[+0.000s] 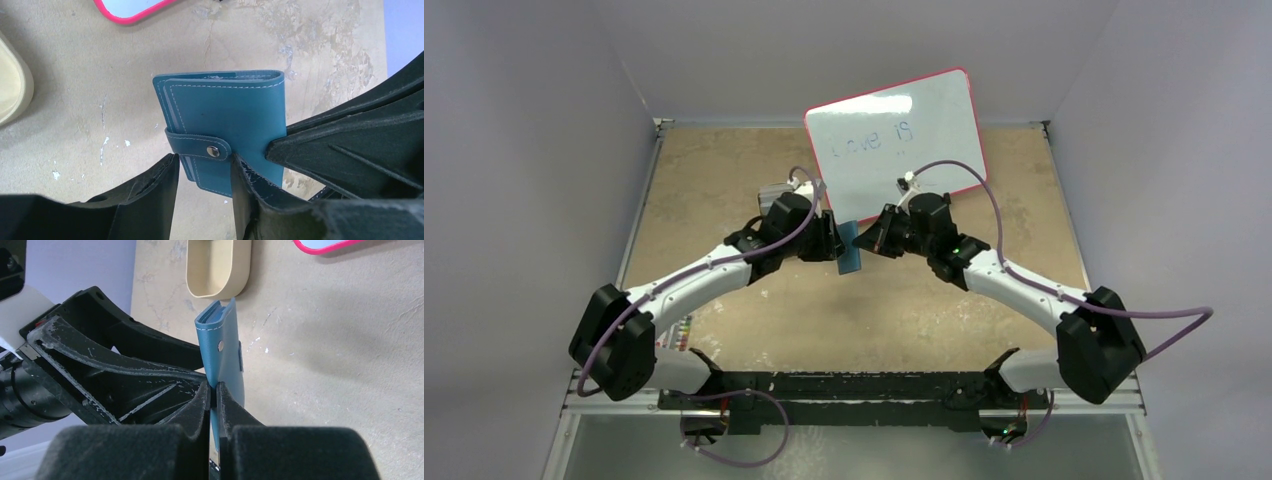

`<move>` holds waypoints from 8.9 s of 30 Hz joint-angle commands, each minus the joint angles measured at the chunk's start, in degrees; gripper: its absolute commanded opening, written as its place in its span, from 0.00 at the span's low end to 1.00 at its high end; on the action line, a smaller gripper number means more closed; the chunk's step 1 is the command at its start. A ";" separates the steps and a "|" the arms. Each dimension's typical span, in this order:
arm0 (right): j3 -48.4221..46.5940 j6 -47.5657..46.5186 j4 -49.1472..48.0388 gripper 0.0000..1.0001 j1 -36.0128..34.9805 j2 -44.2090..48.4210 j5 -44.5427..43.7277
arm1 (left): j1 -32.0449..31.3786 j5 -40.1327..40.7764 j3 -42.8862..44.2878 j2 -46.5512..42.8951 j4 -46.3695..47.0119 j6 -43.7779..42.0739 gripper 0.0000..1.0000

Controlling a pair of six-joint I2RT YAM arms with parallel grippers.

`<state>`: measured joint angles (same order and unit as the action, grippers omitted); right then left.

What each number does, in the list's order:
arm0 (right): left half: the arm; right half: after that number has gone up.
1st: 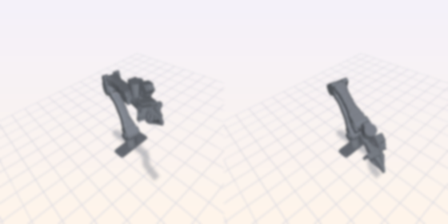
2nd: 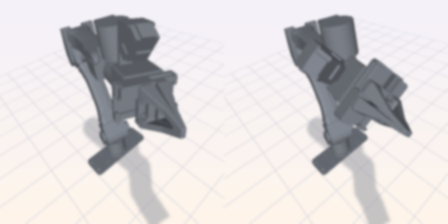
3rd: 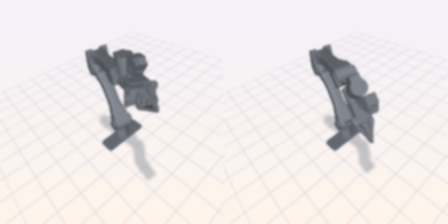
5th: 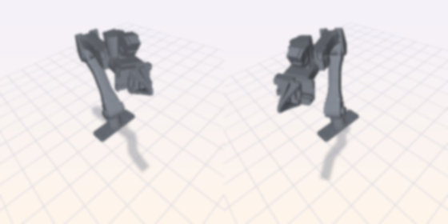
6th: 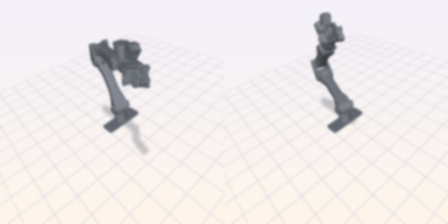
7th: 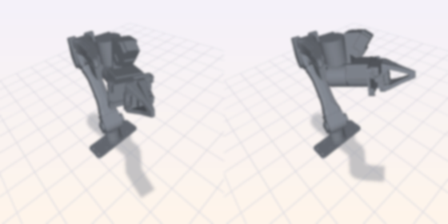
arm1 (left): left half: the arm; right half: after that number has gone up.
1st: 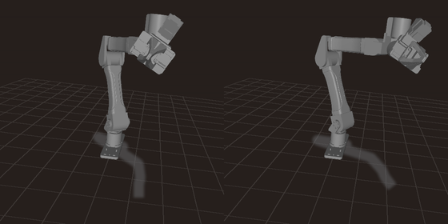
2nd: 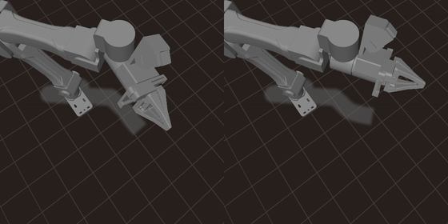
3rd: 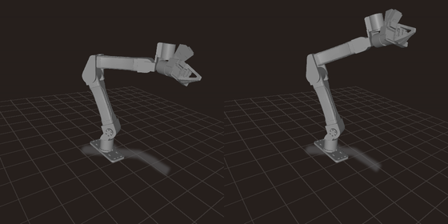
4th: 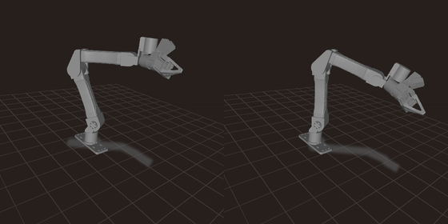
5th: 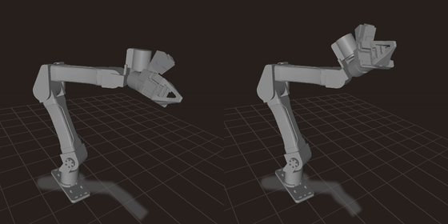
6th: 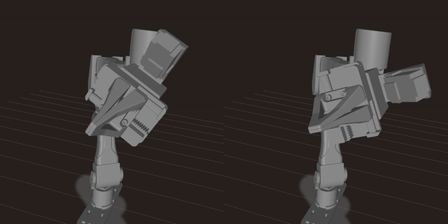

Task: Put the credit cards into the card holder
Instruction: Open the card holder at the center of the board.

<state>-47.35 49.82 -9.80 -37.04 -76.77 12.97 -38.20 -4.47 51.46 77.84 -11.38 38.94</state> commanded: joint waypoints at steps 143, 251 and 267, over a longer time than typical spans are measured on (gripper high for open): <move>1.55 -9.87 9.37 0.24 0.03 -8.55 -3.86 | -1.18 6.76 -6.71 8.59 -2.61 5.89 0.34; -13.20 -10.45 21.34 0.82 -14.53 -10.72 -26.13 | 12.52 4.89 -5.11 -8.22 -8.55 9.56 0.41; -22.57 -12.83 29.85 0.65 -15.15 -24.28 -30.80 | 12.55 -3.43 -15.12 -8.47 0.61 12.27 0.41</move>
<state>-67.53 37.80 16.10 -52.18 -103.13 -14.06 -25.63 -2.81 36.84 69.58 -16.99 51.27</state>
